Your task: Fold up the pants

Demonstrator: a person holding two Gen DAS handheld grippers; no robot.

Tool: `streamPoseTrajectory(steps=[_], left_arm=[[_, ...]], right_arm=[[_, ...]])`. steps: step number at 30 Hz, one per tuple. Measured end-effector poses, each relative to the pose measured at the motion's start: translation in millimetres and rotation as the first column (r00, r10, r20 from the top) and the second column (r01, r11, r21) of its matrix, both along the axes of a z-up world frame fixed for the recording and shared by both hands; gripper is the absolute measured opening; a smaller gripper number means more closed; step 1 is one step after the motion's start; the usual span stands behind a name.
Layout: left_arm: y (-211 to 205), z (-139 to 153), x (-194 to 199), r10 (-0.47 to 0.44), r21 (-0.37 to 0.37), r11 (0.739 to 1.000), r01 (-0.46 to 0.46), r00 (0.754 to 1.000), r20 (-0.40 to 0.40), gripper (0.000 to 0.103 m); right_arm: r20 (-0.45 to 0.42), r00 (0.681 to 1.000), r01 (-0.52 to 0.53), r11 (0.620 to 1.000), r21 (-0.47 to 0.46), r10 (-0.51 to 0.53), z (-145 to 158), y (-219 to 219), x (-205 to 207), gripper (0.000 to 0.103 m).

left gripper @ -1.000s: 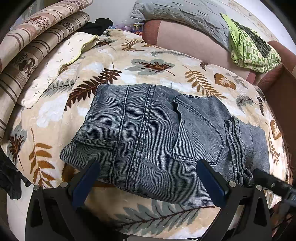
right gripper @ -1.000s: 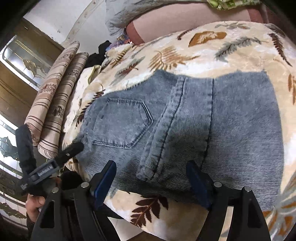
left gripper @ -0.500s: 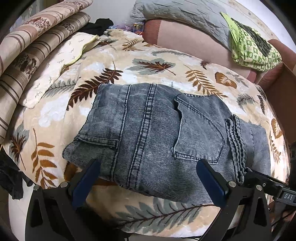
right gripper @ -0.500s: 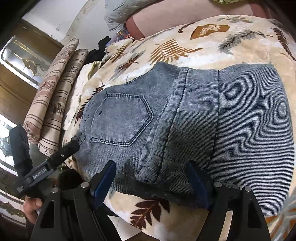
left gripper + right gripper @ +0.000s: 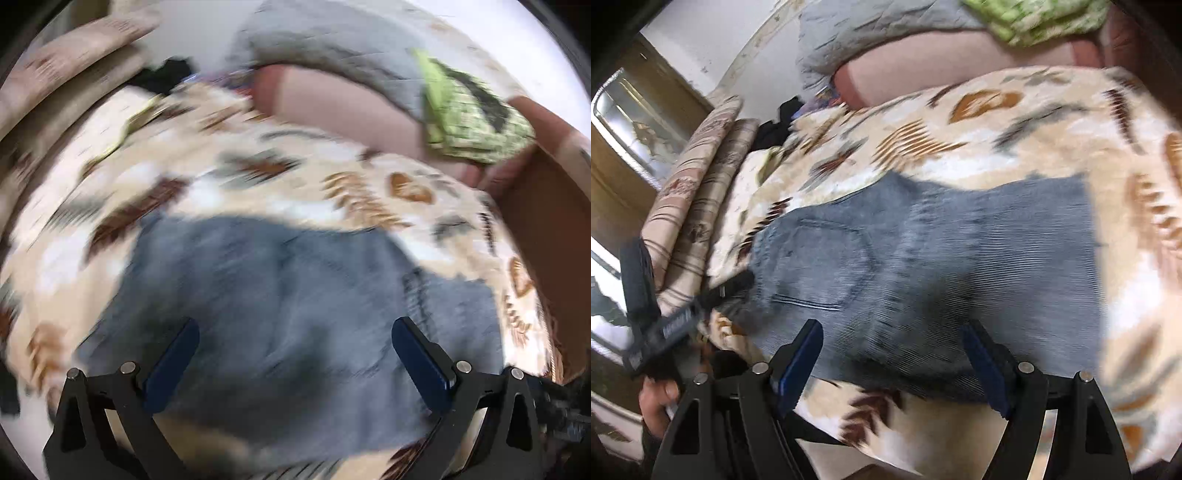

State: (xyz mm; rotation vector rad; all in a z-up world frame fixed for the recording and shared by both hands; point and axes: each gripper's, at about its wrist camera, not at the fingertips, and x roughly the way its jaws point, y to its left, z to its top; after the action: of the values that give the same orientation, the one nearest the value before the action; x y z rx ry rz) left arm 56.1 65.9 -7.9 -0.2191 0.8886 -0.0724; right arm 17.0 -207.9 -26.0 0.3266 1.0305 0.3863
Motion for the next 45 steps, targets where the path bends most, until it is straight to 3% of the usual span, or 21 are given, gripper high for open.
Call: streamPoseTrajectory(steps=[5,8,10,12,14,16,20,25,38,45], left_arm=[[-58.4,7.7,30.1,-0.095,0.028,0.995,0.091,0.976,0.196,0.103],[-84.1,-4.4,12.2,-0.103,0.158,0.986,0.045,0.921,0.376,0.103],[-93.3,-17.9,-2.8,-0.113,0.245,0.969,0.017,0.916,0.385,0.103],[-95.1,-13.4,-19.0,-0.171,0.259,0.964,0.059,0.885,0.434,0.103],[-92.4,-5.6,-34.8,-0.159,0.302,0.953,-0.007,0.838,0.521,0.103],[-87.3,-4.2,-44.3,-0.146,0.301,0.953,-0.037,0.815,0.561,0.103],[-84.5,-7.4,-52.1,-0.177,0.358,0.933,-0.044,0.808,0.562,0.103],[-73.5,-1.1,-61.5,-0.143,0.322,0.944,-0.077,0.782,0.607,0.103],[-77.2,-11.9,-61.1,-0.143,0.35,0.932,-0.097,0.788,0.599,0.103],[-77.3,-13.1,-63.6,-0.121,0.323,0.941,-0.102,0.789,0.603,0.103]], right_arm=[[0.07,0.973,0.227,0.966,-0.125,-0.22,24.8,-52.0,-55.7,0.081],[0.122,0.923,0.381,0.91,-0.166,-0.364,42.4,-81.8,-100.3,0.081],[0.159,0.875,0.481,0.857,-0.186,-0.457,51.6,-94.8,-134.7,0.081],[0.175,0.842,0.537,0.823,-0.187,-0.51,55.6,-100.4,-162.2,0.081],[0.168,0.822,0.569,0.802,-0.184,-0.545,58.3,-104.3,-179.2,0.081],[0.171,0.824,0.565,0.803,-0.19,-0.54,64.8,-99.9,-188.5,0.081],[0.24,0.856,0.506,0.837,-0.209,-0.458,91.6,-78.6,-196.4,0.081],[0.274,0.864,0.48,0.857,-0.187,-0.424,107.2,-60.4,-194.7,0.081],[0.303,0.864,0.463,0.871,-0.167,-0.401,110.5,-60.2,-214.8,0.081],[0.31,0.867,0.445,0.886,-0.13,-0.39,107.3,-72.3,-222.4,0.081]])
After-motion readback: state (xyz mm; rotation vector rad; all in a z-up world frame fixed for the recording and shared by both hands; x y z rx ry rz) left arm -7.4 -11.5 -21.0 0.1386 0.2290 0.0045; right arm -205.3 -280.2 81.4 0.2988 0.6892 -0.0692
